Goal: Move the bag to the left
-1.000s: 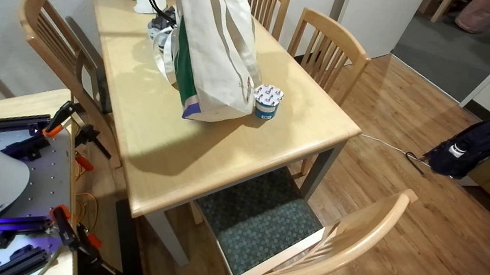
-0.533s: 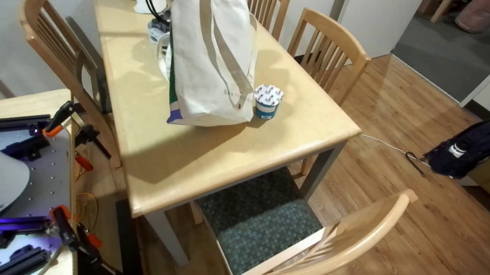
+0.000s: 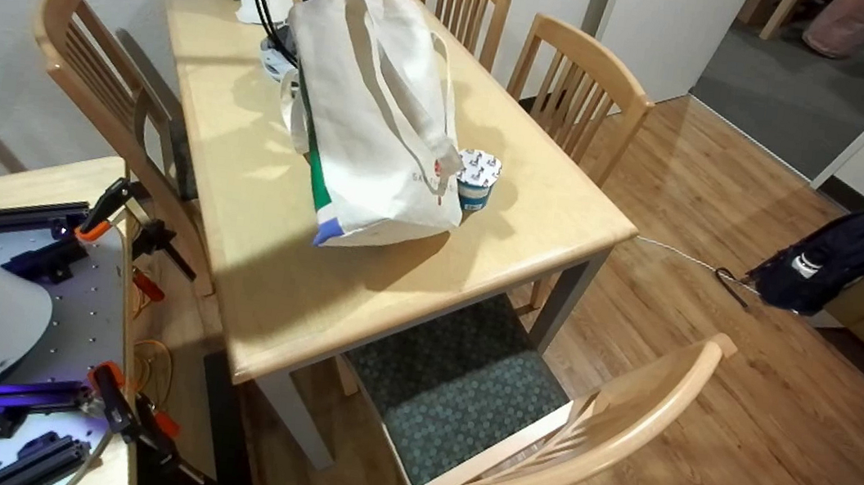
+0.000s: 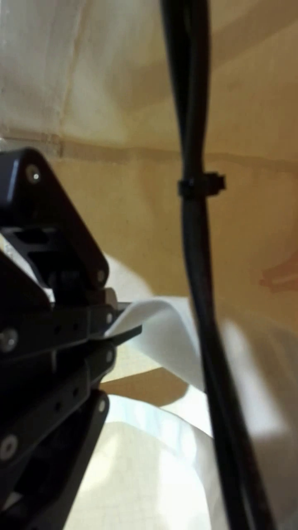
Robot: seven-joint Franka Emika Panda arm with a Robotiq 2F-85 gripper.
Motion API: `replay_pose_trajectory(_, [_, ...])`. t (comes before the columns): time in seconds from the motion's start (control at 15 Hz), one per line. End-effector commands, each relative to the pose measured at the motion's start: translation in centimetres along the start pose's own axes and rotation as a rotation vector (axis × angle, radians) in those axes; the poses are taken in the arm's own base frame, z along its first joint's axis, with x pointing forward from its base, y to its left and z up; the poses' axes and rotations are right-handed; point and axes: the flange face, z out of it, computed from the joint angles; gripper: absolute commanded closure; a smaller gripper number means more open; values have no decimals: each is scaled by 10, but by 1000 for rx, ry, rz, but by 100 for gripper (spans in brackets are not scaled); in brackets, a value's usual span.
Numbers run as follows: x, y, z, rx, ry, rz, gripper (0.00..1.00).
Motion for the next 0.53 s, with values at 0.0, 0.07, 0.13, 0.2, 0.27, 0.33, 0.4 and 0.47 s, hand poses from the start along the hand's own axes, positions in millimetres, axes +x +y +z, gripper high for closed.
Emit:
replay_pose_trajectory(0.0, [-4,-4,-5,3,-105,77,99])
replay_pose_trajectory(0.07, [-5,-6,-6,13,-130,92,99])
replay_pose_trajectory(0.13, [-5,-7,-6,24,-165,112,99])
replay_pose_trajectory(0.2, [-16,-67,13,-12,-191,125,99])
replay_pose_trajectory(0.27, [-21,-74,17,-5,-232,134,99])
replay_pose_trajectory(0.33, [-27,-92,25,-4,-275,135,99])
replay_pose_trajectory(0.4, [-32,-114,35,8,-317,122,99])
replay_pose_trajectory(0.47, [-36,-140,45,19,-341,125,99])
